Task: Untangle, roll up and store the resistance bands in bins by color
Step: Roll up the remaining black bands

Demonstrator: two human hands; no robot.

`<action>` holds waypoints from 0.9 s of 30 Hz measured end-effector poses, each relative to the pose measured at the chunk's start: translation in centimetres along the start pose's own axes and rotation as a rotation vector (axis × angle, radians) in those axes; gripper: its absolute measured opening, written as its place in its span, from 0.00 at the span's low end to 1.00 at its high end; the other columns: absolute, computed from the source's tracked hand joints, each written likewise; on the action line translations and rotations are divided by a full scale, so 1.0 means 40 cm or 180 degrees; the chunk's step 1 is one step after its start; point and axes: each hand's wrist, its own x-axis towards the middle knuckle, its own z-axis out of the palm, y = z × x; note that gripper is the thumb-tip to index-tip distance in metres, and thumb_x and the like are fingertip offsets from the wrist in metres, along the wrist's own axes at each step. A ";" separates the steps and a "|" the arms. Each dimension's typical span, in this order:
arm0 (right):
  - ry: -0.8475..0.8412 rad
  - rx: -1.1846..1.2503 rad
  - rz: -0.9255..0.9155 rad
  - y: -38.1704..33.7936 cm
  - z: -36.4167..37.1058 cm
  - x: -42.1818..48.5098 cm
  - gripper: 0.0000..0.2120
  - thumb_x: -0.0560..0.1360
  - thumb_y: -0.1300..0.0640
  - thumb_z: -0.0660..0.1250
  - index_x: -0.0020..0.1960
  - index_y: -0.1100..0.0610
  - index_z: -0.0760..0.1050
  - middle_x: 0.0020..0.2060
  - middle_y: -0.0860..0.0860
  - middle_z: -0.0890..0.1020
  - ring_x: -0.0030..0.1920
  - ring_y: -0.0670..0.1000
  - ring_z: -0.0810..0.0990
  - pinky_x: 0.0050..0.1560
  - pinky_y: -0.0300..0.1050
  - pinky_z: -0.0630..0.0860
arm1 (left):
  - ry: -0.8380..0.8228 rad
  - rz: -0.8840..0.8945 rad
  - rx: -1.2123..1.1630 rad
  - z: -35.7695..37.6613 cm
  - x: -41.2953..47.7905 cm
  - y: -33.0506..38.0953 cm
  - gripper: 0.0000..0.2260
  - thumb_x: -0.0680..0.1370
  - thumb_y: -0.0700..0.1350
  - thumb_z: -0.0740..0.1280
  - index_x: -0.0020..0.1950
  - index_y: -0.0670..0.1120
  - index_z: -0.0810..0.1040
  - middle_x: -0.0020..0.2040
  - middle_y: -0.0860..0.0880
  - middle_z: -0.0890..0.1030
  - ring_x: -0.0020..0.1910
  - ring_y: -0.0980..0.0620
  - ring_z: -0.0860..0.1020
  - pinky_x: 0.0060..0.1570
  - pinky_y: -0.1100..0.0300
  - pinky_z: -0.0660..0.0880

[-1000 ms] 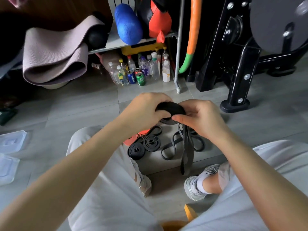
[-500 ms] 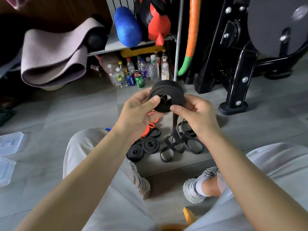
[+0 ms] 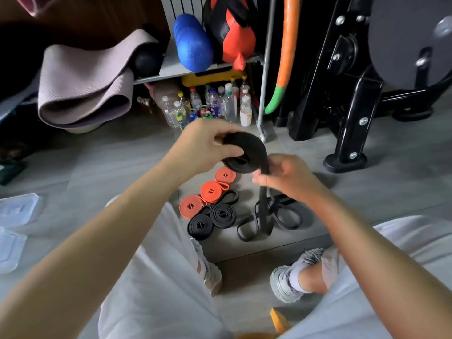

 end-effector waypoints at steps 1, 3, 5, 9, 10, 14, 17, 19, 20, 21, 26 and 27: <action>-0.0133 -0.0232 0.0173 0.046 0.012 -0.001 0.06 0.68 0.55 0.74 0.43 0.49 0.78 0.40 0.48 0.84 0.43 0.47 0.83 0.50 0.43 0.80 | 0.0103 -0.0197 -0.0551 -0.005 0.001 -0.005 0.14 0.71 0.35 0.72 0.49 0.53 0.81 0.40 0.57 0.82 0.42 0.57 0.81 0.45 0.63 0.79; -0.0162 -0.0419 0.0575 0.140 0.040 -0.009 0.06 0.68 0.54 0.74 0.41 0.49 0.77 0.39 0.50 0.84 0.43 0.51 0.83 0.51 0.55 0.79 | 0.0369 -0.0512 -0.1520 -0.013 0.007 -0.017 0.14 0.73 0.33 0.69 0.48 0.53 0.79 0.37 0.58 0.83 0.40 0.57 0.82 0.36 0.63 0.80; -0.0094 -0.0274 0.0873 0.205 0.048 -0.020 0.05 0.70 0.55 0.74 0.41 0.51 0.78 0.38 0.50 0.84 0.45 0.53 0.84 0.54 0.56 0.78 | 0.0588 -0.0637 -0.1980 -0.021 0.011 -0.027 0.13 0.74 0.32 0.67 0.50 0.50 0.79 0.36 0.57 0.83 0.39 0.59 0.82 0.33 0.65 0.78; 0.0163 -0.0157 0.0884 0.179 -0.002 0.001 0.04 0.73 0.57 0.70 0.46 0.58 0.78 0.40 0.52 0.85 0.45 0.54 0.84 0.53 0.52 0.79 | 0.0713 -0.0665 -0.1844 -0.028 0.016 -0.047 0.14 0.74 0.34 0.68 0.48 0.54 0.79 0.37 0.58 0.83 0.40 0.58 0.81 0.39 0.60 0.81; 0.0308 -0.0083 0.0789 0.144 -0.026 0.013 0.05 0.73 0.56 0.70 0.45 0.57 0.78 0.40 0.53 0.85 0.45 0.55 0.84 0.51 0.49 0.79 | 0.0751 -0.0682 -0.1813 -0.030 0.020 -0.052 0.14 0.74 0.34 0.69 0.47 0.55 0.79 0.38 0.58 0.83 0.42 0.57 0.81 0.41 0.58 0.81; 0.0875 0.0611 0.0342 -0.013 -0.103 0.058 0.05 0.74 0.57 0.68 0.39 0.53 0.76 0.38 0.55 0.83 0.43 0.54 0.83 0.51 0.51 0.79 | 0.0822 -0.0686 -0.1701 -0.033 0.040 -0.053 0.14 0.73 0.35 0.70 0.49 0.54 0.80 0.43 0.53 0.83 0.45 0.53 0.81 0.44 0.57 0.81; 0.1124 0.0869 -0.0115 -0.112 -0.141 0.064 0.07 0.77 0.61 0.64 0.41 0.53 0.75 0.35 0.50 0.83 0.38 0.47 0.83 0.44 0.46 0.80 | 0.0841 -0.0688 -0.1757 -0.030 0.048 -0.049 0.14 0.73 0.35 0.70 0.53 0.50 0.80 0.45 0.49 0.83 0.46 0.52 0.81 0.43 0.58 0.81; 0.1256 0.1050 -0.0286 -0.141 -0.154 0.056 0.06 0.78 0.61 0.63 0.43 0.53 0.75 0.32 0.48 0.81 0.35 0.45 0.82 0.39 0.44 0.80 | 0.0850 -0.0692 -0.1736 -0.029 0.047 -0.051 0.14 0.73 0.35 0.70 0.55 0.48 0.80 0.46 0.48 0.83 0.47 0.51 0.82 0.43 0.57 0.81; 0.1290 0.1162 -0.0310 -0.150 -0.154 0.048 0.06 0.78 0.60 0.62 0.44 0.54 0.75 0.31 0.48 0.81 0.34 0.46 0.81 0.39 0.45 0.80 | 0.0848 -0.0699 -0.1720 -0.029 0.045 -0.054 0.14 0.73 0.35 0.70 0.55 0.48 0.80 0.46 0.48 0.83 0.46 0.52 0.82 0.42 0.57 0.81; 0.1312 0.1278 -0.0307 -0.153 -0.151 0.041 0.05 0.79 0.60 0.62 0.45 0.55 0.75 0.31 0.48 0.80 0.34 0.47 0.80 0.40 0.48 0.80 | 0.0843 -0.0706 -0.1706 -0.029 0.043 -0.057 0.13 0.73 0.35 0.70 0.55 0.48 0.80 0.46 0.48 0.83 0.46 0.52 0.82 0.42 0.57 0.81; 0.1520 0.1483 -0.0163 -0.147 -0.125 0.039 0.04 0.78 0.59 0.64 0.45 0.54 0.76 0.33 0.51 0.82 0.39 0.51 0.82 0.47 0.57 0.80 | 0.0743 -0.0729 -0.1640 -0.022 0.028 -0.068 0.14 0.72 0.34 0.71 0.47 0.53 0.80 0.40 0.54 0.84 0.42 0.53 0.82 0.41 0.56 0.81; 0.1551 0.1216 -0.0091 -0.140 -0.118 0.046 0.04 0.77 0.59 0.65 0.44 0.54 0.76 0.35 0.54 0.83 0.41 0.54 0.83 0.47 0.58 0.80 | 0.0718 -0.0728 -0.1636 -0.018 0.025 -0.066 0.14 0.72 0.34 0.70 0.47 0.53 0.80 0.38 0.55 0.83 0.41 0.54 0.82 0.39 0.58 0.81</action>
